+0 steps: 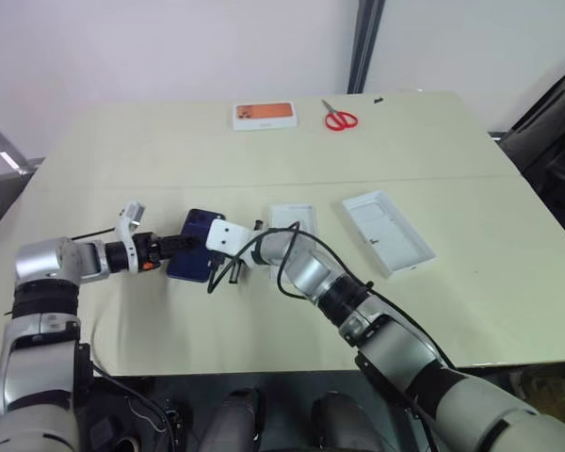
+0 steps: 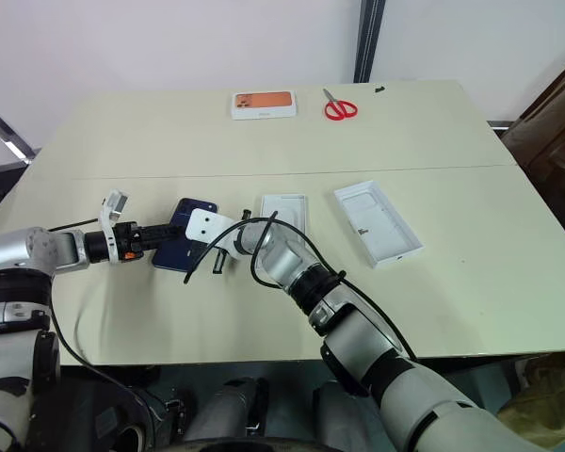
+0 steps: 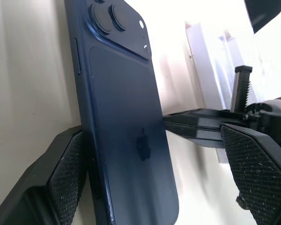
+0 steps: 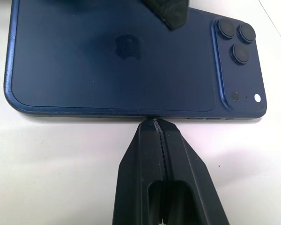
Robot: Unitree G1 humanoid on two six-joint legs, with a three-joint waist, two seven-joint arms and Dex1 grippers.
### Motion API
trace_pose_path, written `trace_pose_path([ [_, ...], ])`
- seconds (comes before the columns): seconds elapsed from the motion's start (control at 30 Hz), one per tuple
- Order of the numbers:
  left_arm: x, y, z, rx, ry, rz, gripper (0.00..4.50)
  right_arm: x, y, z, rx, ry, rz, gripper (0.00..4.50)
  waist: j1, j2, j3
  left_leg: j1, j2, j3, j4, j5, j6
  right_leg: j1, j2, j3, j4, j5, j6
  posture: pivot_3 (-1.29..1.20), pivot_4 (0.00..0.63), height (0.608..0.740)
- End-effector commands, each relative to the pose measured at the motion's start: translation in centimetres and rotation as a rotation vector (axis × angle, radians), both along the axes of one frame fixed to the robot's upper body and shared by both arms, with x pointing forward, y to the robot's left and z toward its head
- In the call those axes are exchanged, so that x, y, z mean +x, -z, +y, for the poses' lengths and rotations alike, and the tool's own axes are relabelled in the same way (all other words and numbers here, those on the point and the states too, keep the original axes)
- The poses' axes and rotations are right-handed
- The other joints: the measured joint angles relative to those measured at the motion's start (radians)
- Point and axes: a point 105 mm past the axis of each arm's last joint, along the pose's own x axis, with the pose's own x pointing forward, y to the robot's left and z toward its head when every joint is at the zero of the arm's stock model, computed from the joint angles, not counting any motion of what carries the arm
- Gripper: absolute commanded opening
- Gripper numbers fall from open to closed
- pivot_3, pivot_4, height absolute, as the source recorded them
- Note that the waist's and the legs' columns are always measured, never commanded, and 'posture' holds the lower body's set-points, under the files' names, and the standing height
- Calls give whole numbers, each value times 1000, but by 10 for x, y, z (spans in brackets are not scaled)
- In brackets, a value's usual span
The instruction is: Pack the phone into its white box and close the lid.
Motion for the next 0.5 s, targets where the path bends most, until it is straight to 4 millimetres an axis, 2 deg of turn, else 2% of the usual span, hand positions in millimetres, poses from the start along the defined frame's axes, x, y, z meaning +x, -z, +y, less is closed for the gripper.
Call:
trace_pose_path([
  [0.03, -12, 23, -18, -64, 45, 115, 2577, 4, 1, -7, -13, 18, -12, 0, 0, 0, 0, 0, 0, 0, 0, 0, 0, 0, 0, 0, 0, 0, 0, 0, 150, 740],
  [0.1, -13, 27, -16, -44, 38, 120, 1640, 3, 1, -7, -17, 14, -15, 0, -2, 0, 0, 0, 0, 0, 0, 0, -1, 0, 0, 0, 0, 0, 0, 0, 150, 740],
  [0.5, -9, 25, -7, -92, -32, 139, 1640, 0, 6, -9, -20, 10, -7, 0, -5, 0, 0, 0, 0, 0, -1, 0, -1, -1, 0, 0, 0, 0, 0, 0, 150, 740],
])
